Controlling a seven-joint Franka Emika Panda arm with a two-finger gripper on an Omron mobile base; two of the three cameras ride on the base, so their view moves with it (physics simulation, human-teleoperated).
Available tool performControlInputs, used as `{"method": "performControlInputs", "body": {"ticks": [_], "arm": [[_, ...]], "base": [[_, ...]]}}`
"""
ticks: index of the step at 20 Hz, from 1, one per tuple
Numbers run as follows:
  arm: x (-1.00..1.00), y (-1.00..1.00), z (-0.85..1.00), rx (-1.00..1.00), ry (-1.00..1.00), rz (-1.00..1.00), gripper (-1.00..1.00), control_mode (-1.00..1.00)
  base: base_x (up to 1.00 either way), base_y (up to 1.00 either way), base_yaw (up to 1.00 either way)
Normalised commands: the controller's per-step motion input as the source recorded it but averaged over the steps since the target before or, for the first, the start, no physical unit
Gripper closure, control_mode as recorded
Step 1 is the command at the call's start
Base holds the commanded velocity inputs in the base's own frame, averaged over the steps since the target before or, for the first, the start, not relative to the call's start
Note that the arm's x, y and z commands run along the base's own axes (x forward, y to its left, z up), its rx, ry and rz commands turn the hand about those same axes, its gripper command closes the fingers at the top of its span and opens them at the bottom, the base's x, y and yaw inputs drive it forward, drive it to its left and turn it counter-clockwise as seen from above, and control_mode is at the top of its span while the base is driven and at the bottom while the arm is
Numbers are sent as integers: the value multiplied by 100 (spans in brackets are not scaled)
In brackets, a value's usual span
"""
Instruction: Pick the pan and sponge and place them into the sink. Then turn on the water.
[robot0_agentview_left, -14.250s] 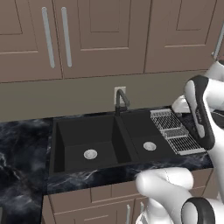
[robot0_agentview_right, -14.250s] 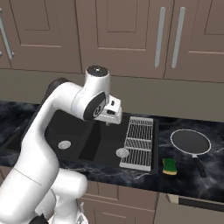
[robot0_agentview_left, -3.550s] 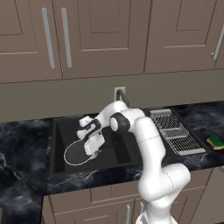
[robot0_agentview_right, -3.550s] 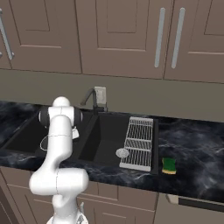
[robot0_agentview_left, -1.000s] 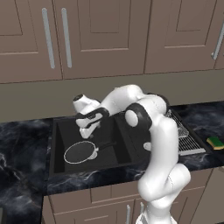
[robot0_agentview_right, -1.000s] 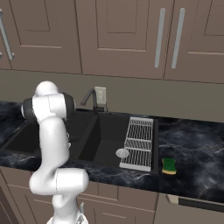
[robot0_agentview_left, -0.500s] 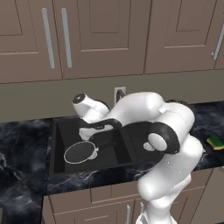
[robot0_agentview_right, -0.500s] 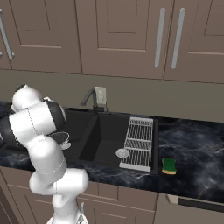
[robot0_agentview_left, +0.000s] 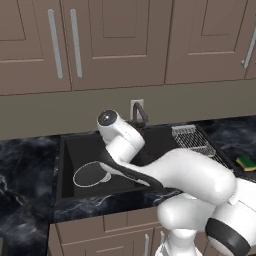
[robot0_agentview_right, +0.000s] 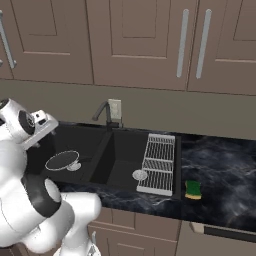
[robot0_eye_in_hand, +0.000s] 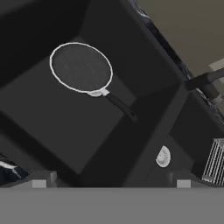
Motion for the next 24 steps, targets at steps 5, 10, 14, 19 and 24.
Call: {"method": "performControlInputs", "body": {"ticks": [5, 10, 14, 19, 24], "arm": [[-73, -32, 98, 12, -9, -2, -100, -100], [-67, -46, 78, 10, 0, -12, -100, -100], [-59, -67, 54, 5, 0, -17, -100, -100], [-62, -87, 36, 0, 1, -17, -100, -100], [-59, -100, 26, 0, 1, -19, -100, -100]], "base": [[0, 0, 0], [0, 0, 0], [0, 0, 0], [0, 0, 0], [0, 0, 0]]}}
